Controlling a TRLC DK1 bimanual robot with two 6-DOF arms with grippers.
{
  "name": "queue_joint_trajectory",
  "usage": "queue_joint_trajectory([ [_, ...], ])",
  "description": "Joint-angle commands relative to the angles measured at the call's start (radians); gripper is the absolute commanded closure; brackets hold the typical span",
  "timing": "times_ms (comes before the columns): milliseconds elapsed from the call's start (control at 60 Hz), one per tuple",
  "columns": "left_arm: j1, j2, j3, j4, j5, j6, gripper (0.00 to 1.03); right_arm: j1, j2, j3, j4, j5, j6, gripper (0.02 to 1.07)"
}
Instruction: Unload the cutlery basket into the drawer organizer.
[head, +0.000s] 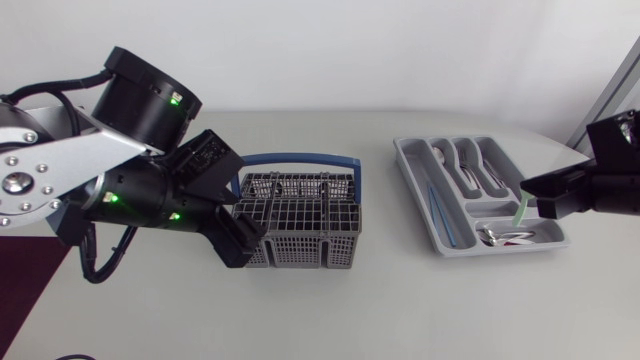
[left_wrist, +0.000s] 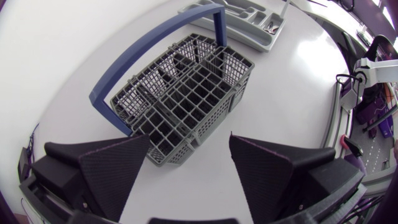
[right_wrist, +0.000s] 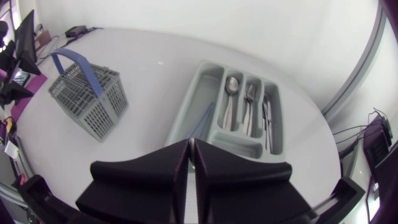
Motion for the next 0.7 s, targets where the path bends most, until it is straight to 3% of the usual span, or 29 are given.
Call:
queue_joint_trajectory([
  [0,-0.007,-0.013,-0.031,-0.013,-0.001,0.016,0.06,-0.032,0.044,-0.065,0.05,0.035,-0.077,1.01],
  [383,-0.01,-0.007,-0.033,-0.011,-0.001,0.018,0.06,-0.054,0.218,-0.169,0.341,0.233,-0.141,1.01],
  [683,-0.01,-0.007,-0.04,-0.014,-0.001,0.019,0.06,0.043,0.431,-0.195,0.533,0.377,-0.125,1.01],
])
